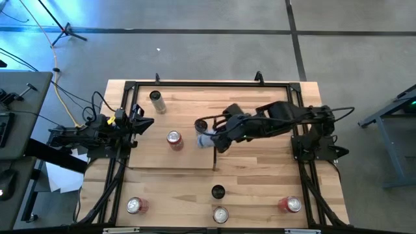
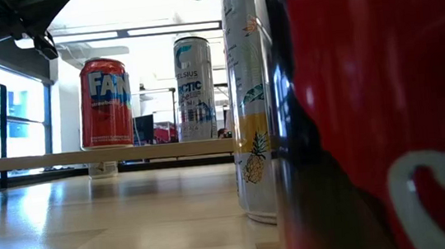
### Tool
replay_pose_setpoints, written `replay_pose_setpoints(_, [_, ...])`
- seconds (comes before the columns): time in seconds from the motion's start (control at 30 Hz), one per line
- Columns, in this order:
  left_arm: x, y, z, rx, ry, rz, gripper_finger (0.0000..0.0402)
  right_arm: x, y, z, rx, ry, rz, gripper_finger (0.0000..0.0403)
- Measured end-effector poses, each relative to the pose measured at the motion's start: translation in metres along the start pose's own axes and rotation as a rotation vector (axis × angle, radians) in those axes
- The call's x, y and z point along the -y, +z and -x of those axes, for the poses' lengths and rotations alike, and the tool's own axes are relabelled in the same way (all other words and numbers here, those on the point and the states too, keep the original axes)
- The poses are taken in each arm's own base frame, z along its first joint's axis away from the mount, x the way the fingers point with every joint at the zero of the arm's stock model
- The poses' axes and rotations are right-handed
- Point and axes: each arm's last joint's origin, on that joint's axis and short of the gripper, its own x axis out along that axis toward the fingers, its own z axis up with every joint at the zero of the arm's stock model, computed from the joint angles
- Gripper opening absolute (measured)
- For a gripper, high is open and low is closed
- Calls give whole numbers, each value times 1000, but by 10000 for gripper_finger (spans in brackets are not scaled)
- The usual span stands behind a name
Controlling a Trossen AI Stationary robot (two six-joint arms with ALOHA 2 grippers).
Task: Place canned beverage on shelf
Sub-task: Put the white blue soda can aligned with the other white blue soda can on the shelf
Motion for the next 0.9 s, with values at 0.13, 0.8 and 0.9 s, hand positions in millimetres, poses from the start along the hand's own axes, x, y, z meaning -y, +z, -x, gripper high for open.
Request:
replay_pose_setpoints(0.13, [0, 0, 0, 0, 0, 0, 7, -5, -6, -21, -47, -12, 43, 271])
replay_pose_setpoints(0.8, [0, 0, 0, 0, 0, 0, 7, -9, -1, -77, -76, -55, 86, 275])
replay_pose_setpoints(0.9, [0, 0, 0, 0, 0, 0, 7, -10, 1, -84, -85, -42, 103, 275])
